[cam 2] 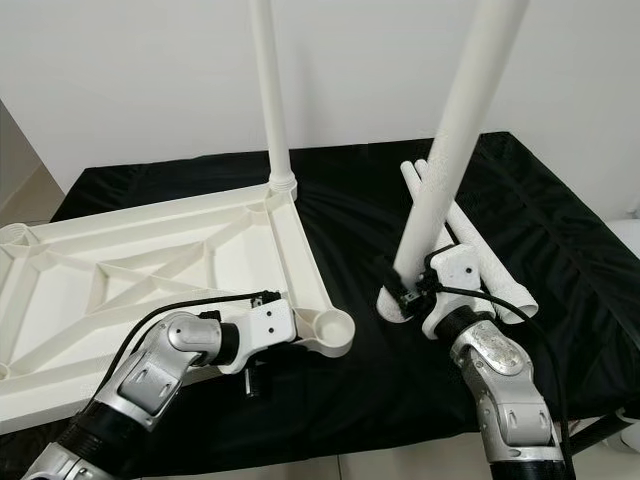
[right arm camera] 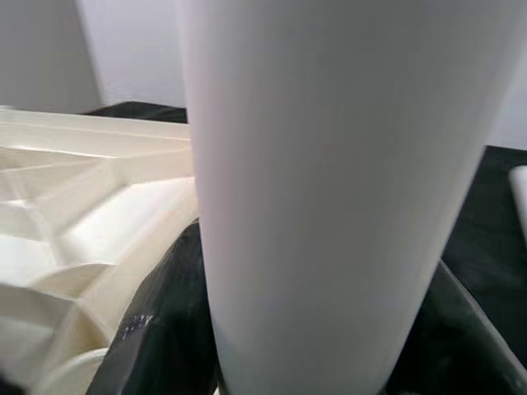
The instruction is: Building children table
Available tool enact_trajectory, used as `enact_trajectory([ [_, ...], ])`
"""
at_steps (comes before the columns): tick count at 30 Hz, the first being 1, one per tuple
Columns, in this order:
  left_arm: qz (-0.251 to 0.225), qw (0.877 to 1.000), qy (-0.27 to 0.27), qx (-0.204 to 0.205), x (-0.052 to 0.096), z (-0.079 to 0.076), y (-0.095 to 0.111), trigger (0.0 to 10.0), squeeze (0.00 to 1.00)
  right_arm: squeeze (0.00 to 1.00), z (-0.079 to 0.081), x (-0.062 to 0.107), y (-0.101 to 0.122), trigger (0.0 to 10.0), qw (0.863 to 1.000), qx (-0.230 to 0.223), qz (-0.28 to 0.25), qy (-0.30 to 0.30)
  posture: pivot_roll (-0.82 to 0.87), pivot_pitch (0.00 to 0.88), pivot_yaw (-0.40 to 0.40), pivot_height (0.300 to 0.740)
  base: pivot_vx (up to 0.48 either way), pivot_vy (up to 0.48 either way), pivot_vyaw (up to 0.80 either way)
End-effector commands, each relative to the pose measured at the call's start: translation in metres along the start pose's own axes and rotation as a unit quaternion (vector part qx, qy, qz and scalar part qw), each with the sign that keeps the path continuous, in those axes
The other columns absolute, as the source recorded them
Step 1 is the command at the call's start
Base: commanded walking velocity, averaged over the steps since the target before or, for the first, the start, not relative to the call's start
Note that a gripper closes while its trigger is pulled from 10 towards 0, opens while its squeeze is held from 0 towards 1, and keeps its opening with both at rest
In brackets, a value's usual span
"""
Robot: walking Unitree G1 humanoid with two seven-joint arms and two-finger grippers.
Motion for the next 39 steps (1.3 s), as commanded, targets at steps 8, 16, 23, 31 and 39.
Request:
enact_trajectory([
  [8, 0.091, 0.990, 0.099, 0.033, 0.017, 0.005, -0.039, 10.0, 0.00, 0.00, 0.020, -0.021, 0.014, 10.0, 0.996, -0.001, -0.016, 0.091, -0.15, 0.084, 0.064, 0.740, 0.000, 0.000, 0.00],
  [16, 0.085, 0.992, 0.092, 0.033, 0.015, -0.005, -0.034, 10.0, 0.00, 0.00, 0.021, -0.034, 0.011, 10.0, 0.993, -0.028, -0.014, 0.117, -0.14, 0.084, 0.057, 0.740, 0.000, 0.000, 0.00],
  [23, 0.078, 0.994, 0.074, 0.020, 0.014, -0.010, -0.028, 10.0, 0.00, 0.00, 0.024, -0.028, -0.001, 10.0, 0.989, -0.059, -0.016, 0.133, -0.14, 0.083, 0.066, 0.740, 0.000, 0.000, 0.00],
  [31, 0.072, 0.995, 0.066, 0.017, 0.013, -0.014, -0.022, 10.0, 0.00, 0.00, 0.035, -0.014, -0.010, 10.0, 0.979, -0.069, 0.000, 0.190, -0.15, 0.082, 0.069, 0.740, 0.000, 0.000, 0.00],
  [39, 0.072, 0.996, 0.057, 0.013, 0.014, -0.020, -0.021, 10.0, 0.00, 0.00, 0.053, -0.012, -0.007, 10.0, 0.969, -0.079, -0.003, 0.235, -0.15, 0.088, 0.068, 0.740, 0.000, 0.000, 0.00],
])
Point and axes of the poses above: a point about 5 cm out from each wrist's last joint towards the gripper, its own x axis pointing back from the gripper into the wrist, its own y axis along the axis of the wrist's last joint, z = x × y, the point moved 3 cm from there along -x, pointing out of the wrist towards the gripper, and after that the axes turned 8 degrees about -x, right-handed, at the moved point
